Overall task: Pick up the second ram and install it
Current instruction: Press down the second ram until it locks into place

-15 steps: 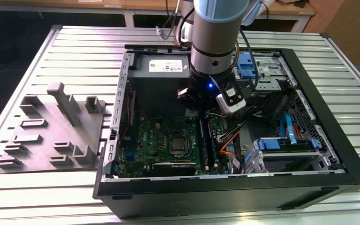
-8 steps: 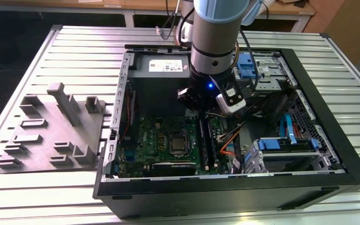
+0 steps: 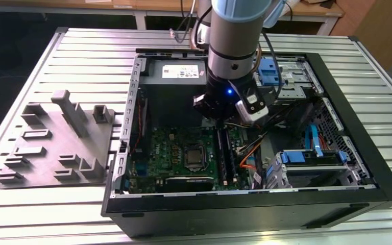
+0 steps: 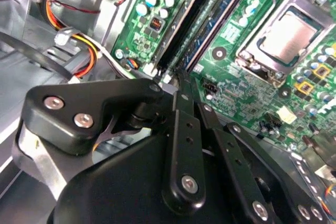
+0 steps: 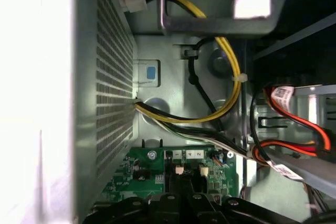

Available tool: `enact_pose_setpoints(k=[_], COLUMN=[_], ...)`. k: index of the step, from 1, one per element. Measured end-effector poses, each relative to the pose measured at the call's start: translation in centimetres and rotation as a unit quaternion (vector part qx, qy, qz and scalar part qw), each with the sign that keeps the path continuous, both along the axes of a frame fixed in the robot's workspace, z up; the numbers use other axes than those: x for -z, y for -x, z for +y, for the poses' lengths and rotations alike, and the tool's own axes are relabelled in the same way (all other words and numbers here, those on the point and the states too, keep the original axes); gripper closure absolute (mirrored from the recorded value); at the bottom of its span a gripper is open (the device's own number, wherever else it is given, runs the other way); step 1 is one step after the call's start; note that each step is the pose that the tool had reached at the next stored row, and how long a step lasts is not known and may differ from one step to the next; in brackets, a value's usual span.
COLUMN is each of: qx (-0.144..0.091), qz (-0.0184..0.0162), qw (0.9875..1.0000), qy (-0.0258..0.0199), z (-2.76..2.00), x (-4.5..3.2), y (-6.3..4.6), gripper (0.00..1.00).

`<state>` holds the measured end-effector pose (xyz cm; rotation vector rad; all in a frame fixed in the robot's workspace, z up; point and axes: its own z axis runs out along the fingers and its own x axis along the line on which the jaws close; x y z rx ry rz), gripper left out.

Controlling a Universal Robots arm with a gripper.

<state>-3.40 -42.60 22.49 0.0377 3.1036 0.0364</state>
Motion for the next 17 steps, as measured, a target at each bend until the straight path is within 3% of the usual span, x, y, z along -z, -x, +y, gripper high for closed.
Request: enact_pose_setpoints(k=[6, 12, 17], qx=[0.0, 0.0, 0.0], qz=[0.0001, 0.0002, 0.0001], qw=[1.0, 1.0, 1.0], qy=[0.0001, -0.0002, -0.0002], z=[0.0, -0.08, -0.85], x=[-1.49, -1.51, -1.5], y=[0.0, 0.0, 0.0], gripper=[0.9, 0.9, 0.9])
